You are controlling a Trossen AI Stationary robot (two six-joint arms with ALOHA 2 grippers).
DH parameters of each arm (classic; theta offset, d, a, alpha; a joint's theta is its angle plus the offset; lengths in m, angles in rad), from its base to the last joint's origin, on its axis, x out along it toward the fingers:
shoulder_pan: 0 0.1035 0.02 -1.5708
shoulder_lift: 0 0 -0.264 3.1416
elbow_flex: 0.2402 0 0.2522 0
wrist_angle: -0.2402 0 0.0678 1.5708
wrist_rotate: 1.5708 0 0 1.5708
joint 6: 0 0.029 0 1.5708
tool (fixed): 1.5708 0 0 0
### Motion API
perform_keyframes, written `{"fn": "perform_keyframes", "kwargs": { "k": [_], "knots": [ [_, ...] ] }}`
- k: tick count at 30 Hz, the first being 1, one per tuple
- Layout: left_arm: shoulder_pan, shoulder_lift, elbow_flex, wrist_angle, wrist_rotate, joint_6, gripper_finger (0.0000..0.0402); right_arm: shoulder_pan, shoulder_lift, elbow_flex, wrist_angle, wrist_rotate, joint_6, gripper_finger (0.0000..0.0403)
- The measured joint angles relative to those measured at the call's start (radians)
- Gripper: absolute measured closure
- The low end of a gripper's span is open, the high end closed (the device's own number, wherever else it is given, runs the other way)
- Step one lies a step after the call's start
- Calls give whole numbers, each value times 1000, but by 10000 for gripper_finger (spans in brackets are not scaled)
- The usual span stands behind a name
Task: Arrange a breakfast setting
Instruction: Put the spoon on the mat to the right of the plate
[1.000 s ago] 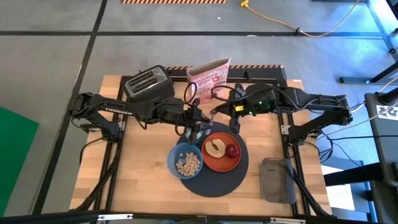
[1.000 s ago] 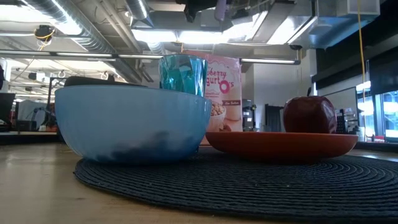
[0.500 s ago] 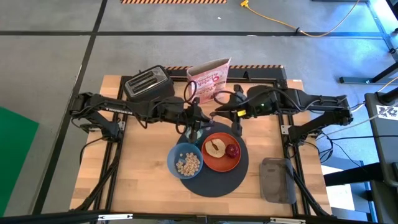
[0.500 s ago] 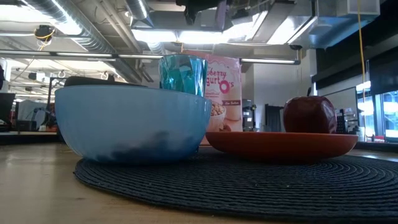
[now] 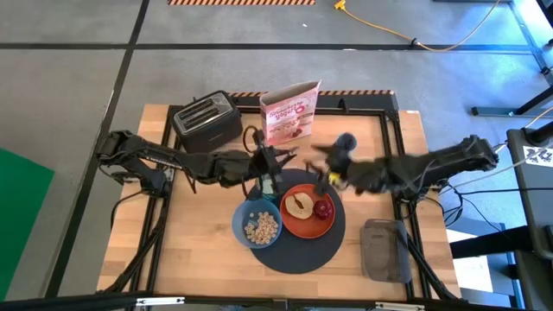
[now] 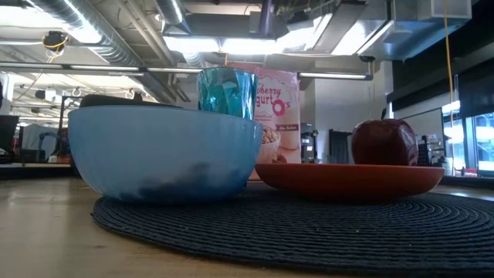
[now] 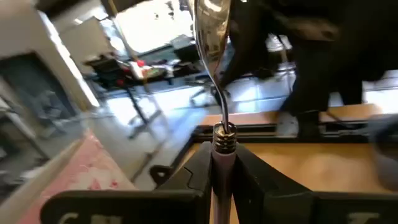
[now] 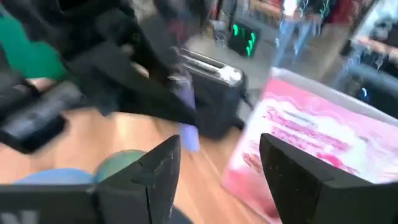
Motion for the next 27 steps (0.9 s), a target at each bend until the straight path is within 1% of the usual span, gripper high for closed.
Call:
{"fn": "perform_keyframes", "kwargs": {
  "k": [2, 4, 5, 7, 8, 11, 15, 17, 21, 25, 27],
  "knots": [
    [-22, 17, 0, 17, -71, 57, 368, 18, 1, -109, 221, 19, -54, 199],
    [-34, 39, -2, 43, -115, 102, 368, 26, 8, -196, 485, 18, -137, 206],
    [-35, 48, -1, 60, -133, 120, 368, 25, 14, -231, 585, 17, -187, 209],
    [-40, 66, -1, 70, -177, 162, 368, 24, 32, -282, 742, 5, -246, 216],
    [-40, 80, -1, 86, -194, 180, 368, 24, 35, -298, 777, 3, -254, 218],
    [-43, 113, -2, 128, -233, 233, 368, 13, 39, -305, 814, -12, -246, 223],
    [-41, 135, -2, 202, -252, 269, 367, 10, 78, -306, 836, -54, -245, 223],
    [-40, 148, -2, 232, -255, 291, 367, 11, 86, -308, 845, -33, -232, 223],
    [-42, 151, -2, 236, -294, 314, 368, 12, 88, -307, 849, 4, -236, 224],
    [-40, 150, -2, 234, -295, 326, 367, 11, 88, -307, 850, -9, -242, 227],
    [-41, 150, -2, 232, -263, 370, 367, 11, 88, -307, 850, -18, -253, 239]
  ]
}}
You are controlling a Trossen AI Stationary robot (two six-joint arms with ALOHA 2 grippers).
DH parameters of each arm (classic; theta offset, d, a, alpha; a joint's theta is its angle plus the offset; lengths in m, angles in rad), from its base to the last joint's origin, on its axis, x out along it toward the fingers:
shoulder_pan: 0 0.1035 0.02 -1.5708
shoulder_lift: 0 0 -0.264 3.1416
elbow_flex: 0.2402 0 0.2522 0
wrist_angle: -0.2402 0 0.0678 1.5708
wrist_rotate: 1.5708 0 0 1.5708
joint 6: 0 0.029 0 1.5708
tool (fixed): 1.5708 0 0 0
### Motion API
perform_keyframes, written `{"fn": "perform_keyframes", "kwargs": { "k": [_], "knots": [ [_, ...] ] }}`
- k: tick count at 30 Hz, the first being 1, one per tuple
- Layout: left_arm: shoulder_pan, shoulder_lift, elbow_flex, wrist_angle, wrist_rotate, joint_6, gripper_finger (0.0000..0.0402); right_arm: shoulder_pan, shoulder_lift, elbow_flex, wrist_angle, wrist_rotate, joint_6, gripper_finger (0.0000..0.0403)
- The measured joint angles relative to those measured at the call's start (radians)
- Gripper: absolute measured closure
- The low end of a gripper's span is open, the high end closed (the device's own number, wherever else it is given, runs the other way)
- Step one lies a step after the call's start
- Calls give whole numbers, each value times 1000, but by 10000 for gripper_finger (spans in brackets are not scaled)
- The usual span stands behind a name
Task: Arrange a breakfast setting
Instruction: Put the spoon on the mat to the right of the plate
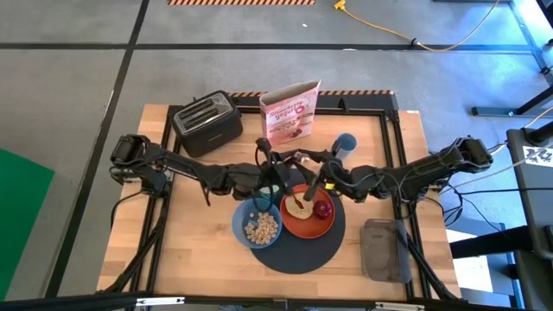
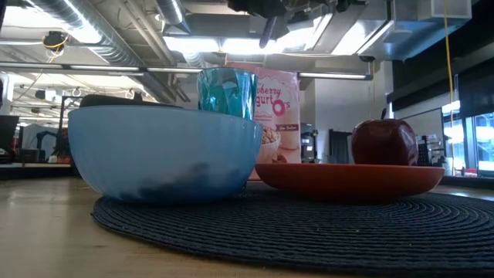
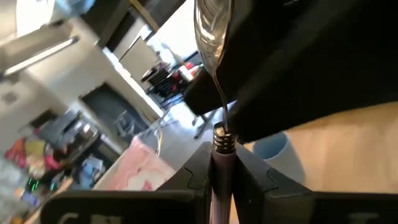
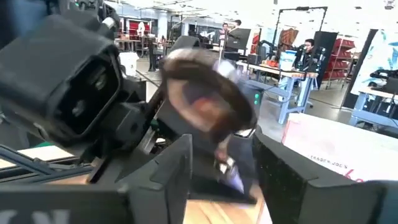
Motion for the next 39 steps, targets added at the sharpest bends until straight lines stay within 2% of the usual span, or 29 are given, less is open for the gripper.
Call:
{"fn": "perform_keyframes", "kwargs": {
  "k": [5, 13, 18, 22, 25, 28, 30, 32, 35, 39],
  "knots": [
    [-17, 0, 0, -11, 56, 26, 367, 0, 0, 0, -2, -12, -7, 287],
    [-22, 0, 0, -11, 54, 23, 364, 2, 2, 0, -6, -8, -11, 380],
    [-30, 0, 0, -15, 18, 22, 346, 1, -22, 1, -41, -14, -26, 389],
    [-59, -8, 0, -27, -66, 22, 322, 0, -112, 55, -245, -12, -3, 395],
    [-89, -7, 0, -69, -147, 26, 302, -28, -184, 137, -545, -24, 105, 394],
    [-122, -7, 0, -134, -222, 25, 287, -110, -236, 214, -901, -164, 316, 394],
    [-146, -13, -1, -185, -257, 15, 282, -183, -250, 227, -1065, -277, 433, 396],
    [-165, -26, -1, -236, -244, -4, 281, -247, -251, 217, -1193, -391, 518, 396],
    [-186, -67, -1, -330, -181, -78, 287, -323, -250, 181, -1290, -532, 591, 392],
    [-176, -148, -1, -509, -56, -245, 308, -396, -250, 97, -1307, -704, 659, 395]
  ]
}}
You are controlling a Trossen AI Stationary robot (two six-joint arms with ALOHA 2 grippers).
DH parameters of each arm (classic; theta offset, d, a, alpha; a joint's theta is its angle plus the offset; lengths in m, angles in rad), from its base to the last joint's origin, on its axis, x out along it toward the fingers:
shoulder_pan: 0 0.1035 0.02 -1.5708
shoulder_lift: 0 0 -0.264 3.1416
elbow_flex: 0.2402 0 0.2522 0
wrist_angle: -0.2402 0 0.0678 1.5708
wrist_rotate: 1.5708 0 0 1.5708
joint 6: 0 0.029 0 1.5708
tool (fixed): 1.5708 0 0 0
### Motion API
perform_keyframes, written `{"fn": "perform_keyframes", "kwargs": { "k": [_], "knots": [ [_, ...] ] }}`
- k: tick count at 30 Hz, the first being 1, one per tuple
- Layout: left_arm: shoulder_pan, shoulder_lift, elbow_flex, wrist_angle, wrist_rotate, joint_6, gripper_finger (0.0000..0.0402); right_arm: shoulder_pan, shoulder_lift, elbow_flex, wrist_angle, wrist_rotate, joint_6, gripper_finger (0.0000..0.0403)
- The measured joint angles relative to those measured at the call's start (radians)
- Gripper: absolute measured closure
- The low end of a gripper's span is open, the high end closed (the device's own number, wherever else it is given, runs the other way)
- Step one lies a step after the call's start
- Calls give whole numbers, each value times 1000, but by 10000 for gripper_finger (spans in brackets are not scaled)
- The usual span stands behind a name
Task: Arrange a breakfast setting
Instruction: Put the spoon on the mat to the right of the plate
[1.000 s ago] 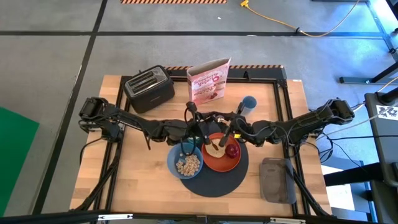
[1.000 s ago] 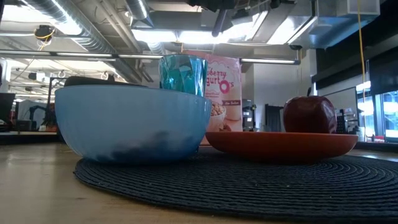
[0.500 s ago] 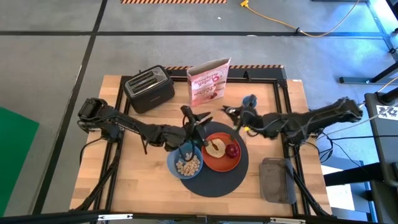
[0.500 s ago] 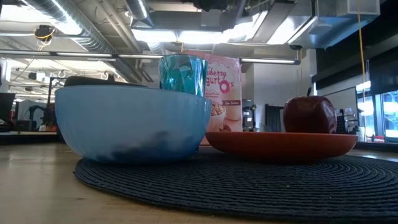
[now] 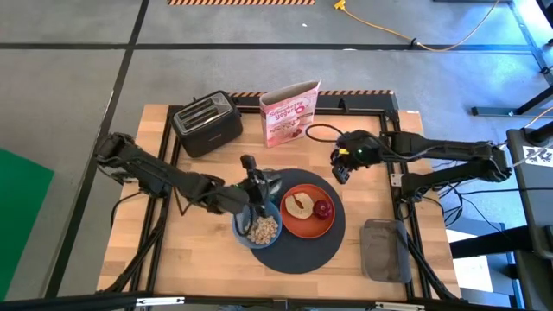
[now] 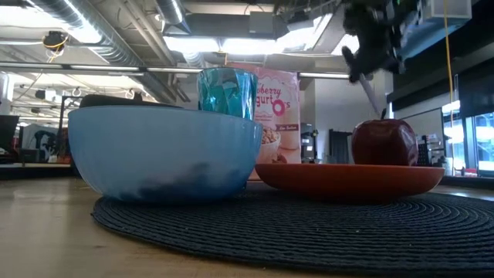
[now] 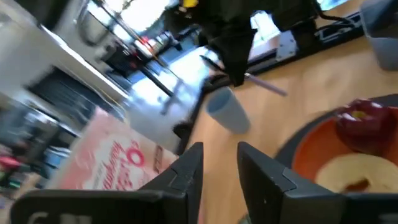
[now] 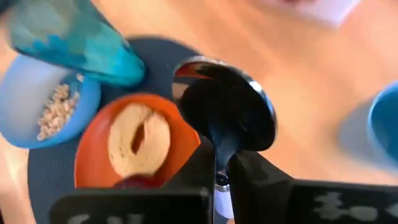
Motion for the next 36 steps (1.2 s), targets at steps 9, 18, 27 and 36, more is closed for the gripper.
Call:
{"fn": "perform_keyframes", "kwargs": {
  "k": [9, 18, 27, 36],
  "knots": [
    [56, -135, 0, -295, 149, -233, 351, 9, 0, -224, 52, -207, 274, 388],
    [61, -149, 0, -310, 187, -212, 391, 101, 3, -371, 195, -259, 520, 389],
    [77, -149, -11, -410, 190, -242, 400, 208, 22, -425, 285, -239, 809, 384],
    [105, -149, -126, -373, 207, -247, 400, 269, 64, -426, 278, -211, 1003, 387]
  ]
}}
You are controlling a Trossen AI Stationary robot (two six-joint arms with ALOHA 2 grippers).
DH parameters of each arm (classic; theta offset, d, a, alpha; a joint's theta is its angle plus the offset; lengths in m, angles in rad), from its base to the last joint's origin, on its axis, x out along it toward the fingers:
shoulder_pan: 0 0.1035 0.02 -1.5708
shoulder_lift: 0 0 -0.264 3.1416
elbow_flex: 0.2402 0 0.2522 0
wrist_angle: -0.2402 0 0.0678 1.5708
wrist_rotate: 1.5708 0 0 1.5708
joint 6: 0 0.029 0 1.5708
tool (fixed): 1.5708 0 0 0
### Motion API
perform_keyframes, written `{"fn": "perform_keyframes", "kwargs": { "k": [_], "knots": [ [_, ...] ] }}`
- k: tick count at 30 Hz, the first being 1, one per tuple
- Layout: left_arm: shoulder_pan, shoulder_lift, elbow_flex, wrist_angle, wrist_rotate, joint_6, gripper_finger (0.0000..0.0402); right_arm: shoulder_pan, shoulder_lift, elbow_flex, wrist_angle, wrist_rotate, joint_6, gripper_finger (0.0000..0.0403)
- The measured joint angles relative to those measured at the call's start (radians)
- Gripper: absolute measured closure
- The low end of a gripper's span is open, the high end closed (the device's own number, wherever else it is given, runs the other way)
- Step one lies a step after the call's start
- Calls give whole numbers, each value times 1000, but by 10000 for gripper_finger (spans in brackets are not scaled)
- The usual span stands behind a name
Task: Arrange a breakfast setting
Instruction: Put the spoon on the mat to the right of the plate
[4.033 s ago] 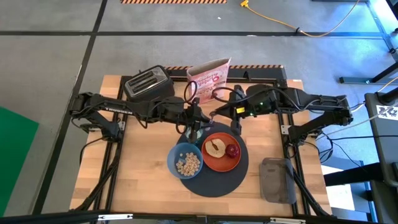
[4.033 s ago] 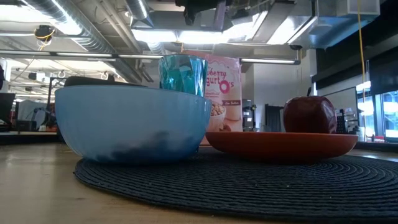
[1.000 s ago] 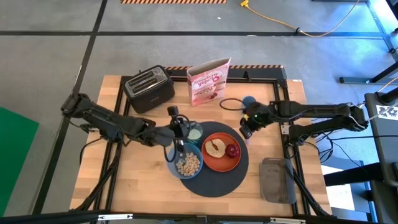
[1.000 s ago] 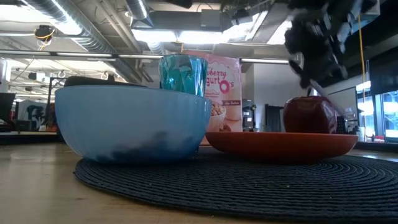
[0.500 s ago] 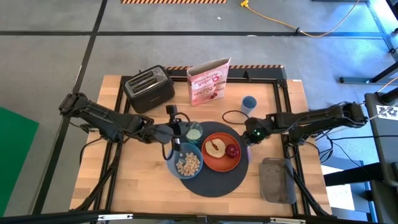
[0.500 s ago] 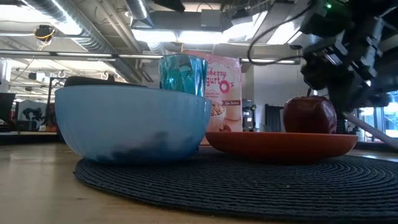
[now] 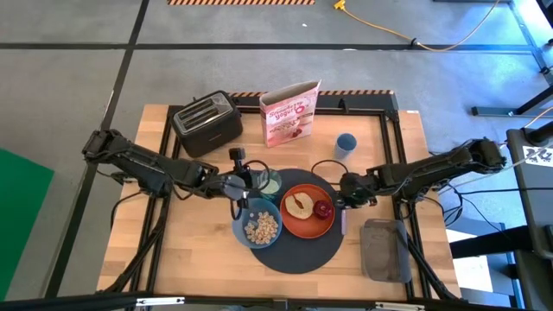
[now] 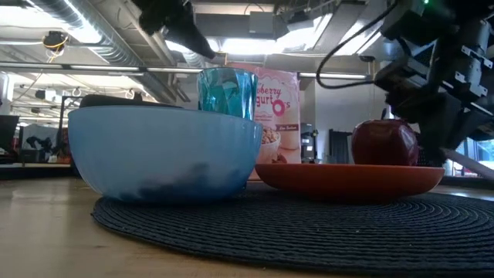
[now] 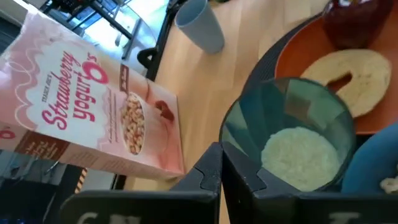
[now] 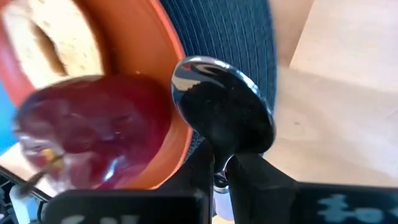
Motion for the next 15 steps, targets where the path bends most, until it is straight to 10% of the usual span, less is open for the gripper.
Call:
{"fn": "perform_keyframes", "kwargs": {
  "k": [15],
  "knots": [
    [36, -126, -3, -1, 27, 71, 400, 16, 171, 0, 106, -25, 37, 381]
  ]
}}
